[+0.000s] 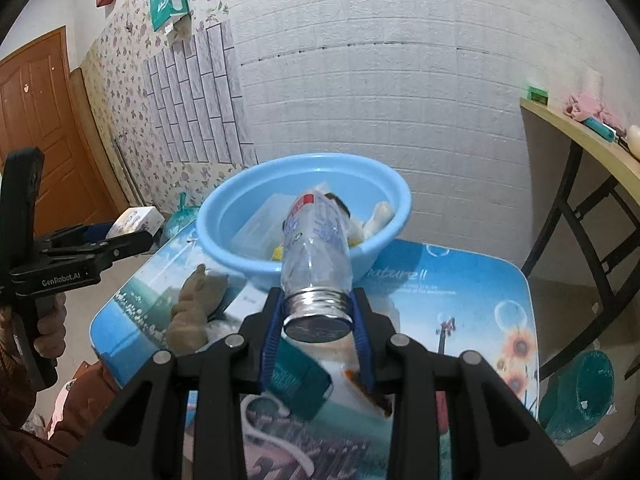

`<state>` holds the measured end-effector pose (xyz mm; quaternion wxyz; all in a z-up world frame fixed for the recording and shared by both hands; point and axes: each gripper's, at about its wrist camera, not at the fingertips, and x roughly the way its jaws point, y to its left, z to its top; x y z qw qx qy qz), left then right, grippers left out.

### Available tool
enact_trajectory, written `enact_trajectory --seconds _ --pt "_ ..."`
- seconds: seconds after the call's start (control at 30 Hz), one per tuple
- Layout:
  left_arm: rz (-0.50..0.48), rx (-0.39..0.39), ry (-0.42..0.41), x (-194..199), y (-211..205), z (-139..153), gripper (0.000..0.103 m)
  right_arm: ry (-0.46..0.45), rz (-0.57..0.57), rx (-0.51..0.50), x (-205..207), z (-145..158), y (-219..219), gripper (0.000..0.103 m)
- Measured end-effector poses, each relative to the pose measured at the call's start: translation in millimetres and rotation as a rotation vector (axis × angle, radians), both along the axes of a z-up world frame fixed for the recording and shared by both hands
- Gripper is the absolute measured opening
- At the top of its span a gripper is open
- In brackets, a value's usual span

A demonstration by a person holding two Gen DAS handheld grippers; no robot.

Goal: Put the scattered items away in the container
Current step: 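Lower the jar into the basin with the right gripper while the left drops the tissue pack in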

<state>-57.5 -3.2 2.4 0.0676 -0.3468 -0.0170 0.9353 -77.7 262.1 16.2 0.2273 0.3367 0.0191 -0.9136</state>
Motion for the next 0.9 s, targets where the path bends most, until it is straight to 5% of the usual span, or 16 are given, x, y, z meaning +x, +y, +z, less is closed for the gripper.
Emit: enact_trajectory --seconds 0.9 --pt "-0.102 -0.024 -0.062 -98.4 48.5 -28.0 0.066 -0.008 0.052 -0.007 -96.9 -10.2 -28.1 0.032"
